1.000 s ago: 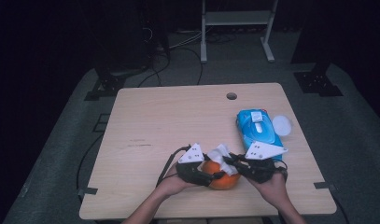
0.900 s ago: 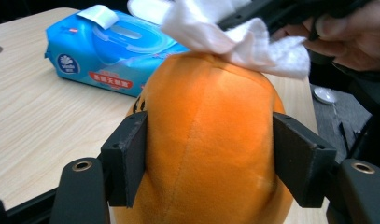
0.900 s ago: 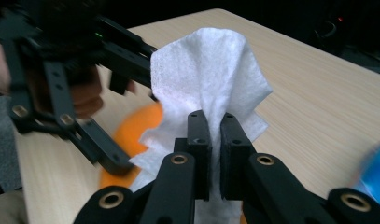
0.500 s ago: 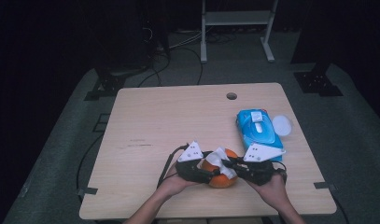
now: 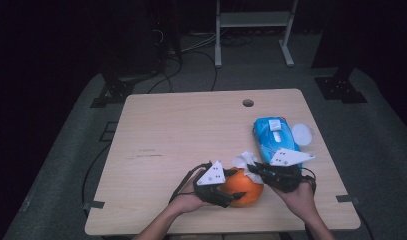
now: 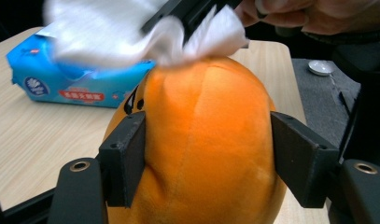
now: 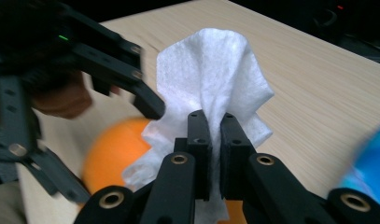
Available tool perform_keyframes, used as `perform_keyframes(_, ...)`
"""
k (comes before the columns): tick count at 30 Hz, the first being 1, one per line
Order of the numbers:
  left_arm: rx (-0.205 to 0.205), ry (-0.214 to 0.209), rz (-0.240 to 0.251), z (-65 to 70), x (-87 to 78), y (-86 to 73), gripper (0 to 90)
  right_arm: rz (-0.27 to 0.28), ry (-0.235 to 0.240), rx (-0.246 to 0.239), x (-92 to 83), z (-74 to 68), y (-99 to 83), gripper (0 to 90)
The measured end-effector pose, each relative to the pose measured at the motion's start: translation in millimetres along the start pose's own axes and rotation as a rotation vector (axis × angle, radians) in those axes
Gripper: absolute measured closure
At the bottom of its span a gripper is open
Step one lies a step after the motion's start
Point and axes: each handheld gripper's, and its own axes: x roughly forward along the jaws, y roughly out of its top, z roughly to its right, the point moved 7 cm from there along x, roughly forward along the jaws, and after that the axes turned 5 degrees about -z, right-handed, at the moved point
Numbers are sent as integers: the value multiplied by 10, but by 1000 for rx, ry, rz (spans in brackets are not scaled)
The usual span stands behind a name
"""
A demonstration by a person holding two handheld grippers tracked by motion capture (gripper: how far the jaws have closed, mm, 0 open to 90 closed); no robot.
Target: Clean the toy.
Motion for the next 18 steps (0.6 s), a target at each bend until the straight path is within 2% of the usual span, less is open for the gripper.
perform_keyframes(3,-7,-9,2,-9,14,-4,294,0,13,27,-43,43,-31,841)
perform_keyframes(5,-7,-24,1,20,50,-7,252,-3,25,13,-27,-13,-16,841)
perform_keyframes(7,-2,-29,1,36,67,-12,214,3,62,3,-3,-101,27,841)
perform_keyframes(9,-5,-31,1,44,73,-15,184,6,70,-9,14,-146,50,841)
perform_keyframes(10,-6,-26,-2,44,73,-27,181,4,71,-36,47,-207,78,840)
perform_keyframes(11,-6,-26,-2,44,73,-27,191,4,71,-36,47,-207,78,840)
perform_keyframes(12,-2,-8,-5,16,51,-27,233,4,70,-31,50,-191,77,840)
perform_keyframes(13,-2,-8,-5,16,51,-27,269,4,70,-31,50,-191,77,840)
perform_keyframes(14,-25,13,-6,-36,17,-22,299,8,60,-5,22,-109,54,840)
perform_keyframes(15,-25,13,-6,-36,17,-22,309,8,60,-5,22,-109,54,840)
perform_keyframes(16,-61,21,0,-103,-20,-37,314,9,53,28,-3,-8,8,840)
perform_keyframes(17,-61,21,0,-103,-20,-37,315,9,53,28,-3,-8,8,840)
perform_keyframes(18,-115,29,15,-194,-62,-61,315,5,52,65,-7,90,-67,841)
